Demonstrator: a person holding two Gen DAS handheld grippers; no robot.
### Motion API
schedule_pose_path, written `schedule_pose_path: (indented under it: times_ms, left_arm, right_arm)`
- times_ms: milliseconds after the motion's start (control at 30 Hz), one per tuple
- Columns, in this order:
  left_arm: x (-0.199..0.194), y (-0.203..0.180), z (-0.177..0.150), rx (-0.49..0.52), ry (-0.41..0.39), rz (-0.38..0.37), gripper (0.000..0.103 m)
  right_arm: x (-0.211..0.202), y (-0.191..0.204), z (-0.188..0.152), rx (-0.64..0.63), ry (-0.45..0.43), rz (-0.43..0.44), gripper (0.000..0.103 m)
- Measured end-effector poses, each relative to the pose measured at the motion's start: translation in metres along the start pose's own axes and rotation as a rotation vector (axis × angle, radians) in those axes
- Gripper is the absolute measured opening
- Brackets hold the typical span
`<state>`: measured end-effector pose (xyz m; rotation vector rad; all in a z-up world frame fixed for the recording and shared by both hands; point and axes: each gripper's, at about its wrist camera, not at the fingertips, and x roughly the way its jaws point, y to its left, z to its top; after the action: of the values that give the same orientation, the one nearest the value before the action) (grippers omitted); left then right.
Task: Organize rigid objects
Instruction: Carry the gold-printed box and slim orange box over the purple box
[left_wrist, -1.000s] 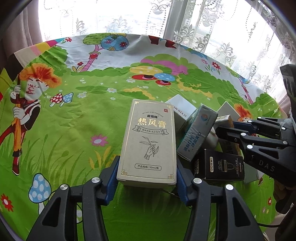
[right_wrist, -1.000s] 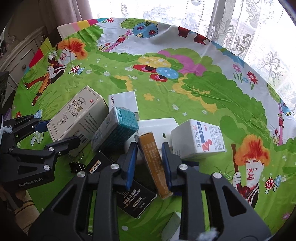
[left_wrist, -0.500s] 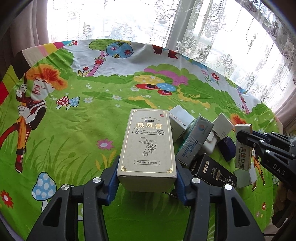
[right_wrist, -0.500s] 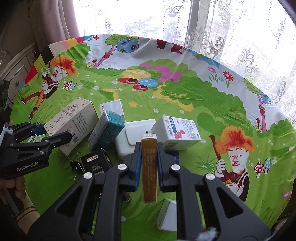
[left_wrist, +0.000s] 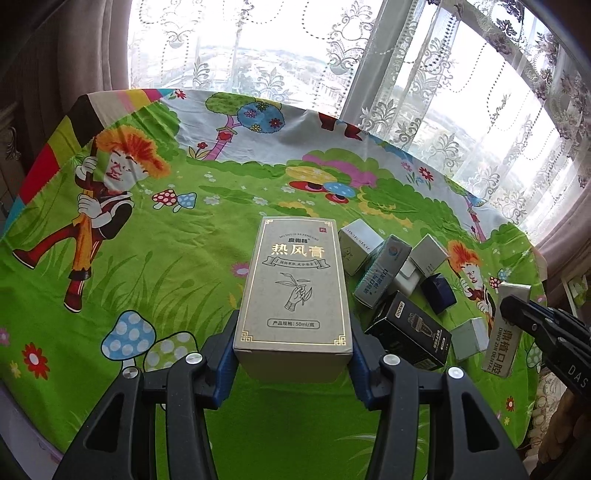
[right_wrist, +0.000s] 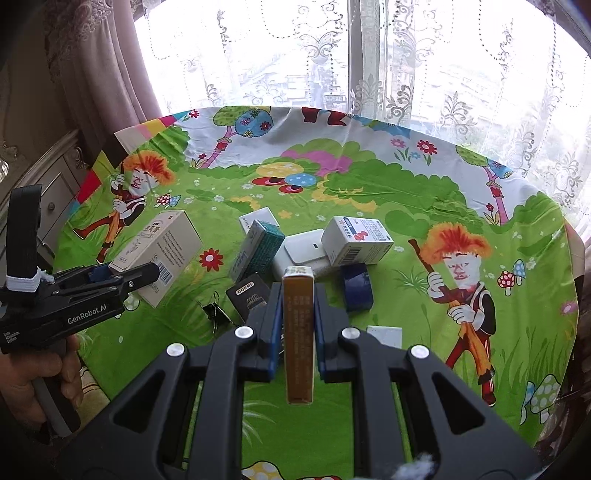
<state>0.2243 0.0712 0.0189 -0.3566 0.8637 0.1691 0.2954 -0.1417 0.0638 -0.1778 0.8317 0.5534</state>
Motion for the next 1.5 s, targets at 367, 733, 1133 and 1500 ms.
schedule_pose_path:
  times_ms: [367,733,1133,1500]
  left_arm:
    - [-0.038,0.012,-0.036,-0.015,-0.002,-0.022,0.052]
    - [-0.080,0.025,-0.066,-0.030,-0.021,-0.033,0.052]
    - [-0.125,0.065,-0.096,-0.060,-0.043,-0.012,0.052]
    - [-0.169,0.159,-0.121,-0.203,-0.088,0.100,0.052]
  right_arm:
    - [-0.040,0.030,-0.040,0.039,-0.016,0.028,0.018]
    - [-0.077,0.041,-0.062,0.081,-0.037,0.040,0.018]
    - [-0.091,0.092,-0.086,0.028,-0.016,0.087,0.018]
    - [-0.093,0.169,-0.096,-0.109,0.013,0.179,0.018]
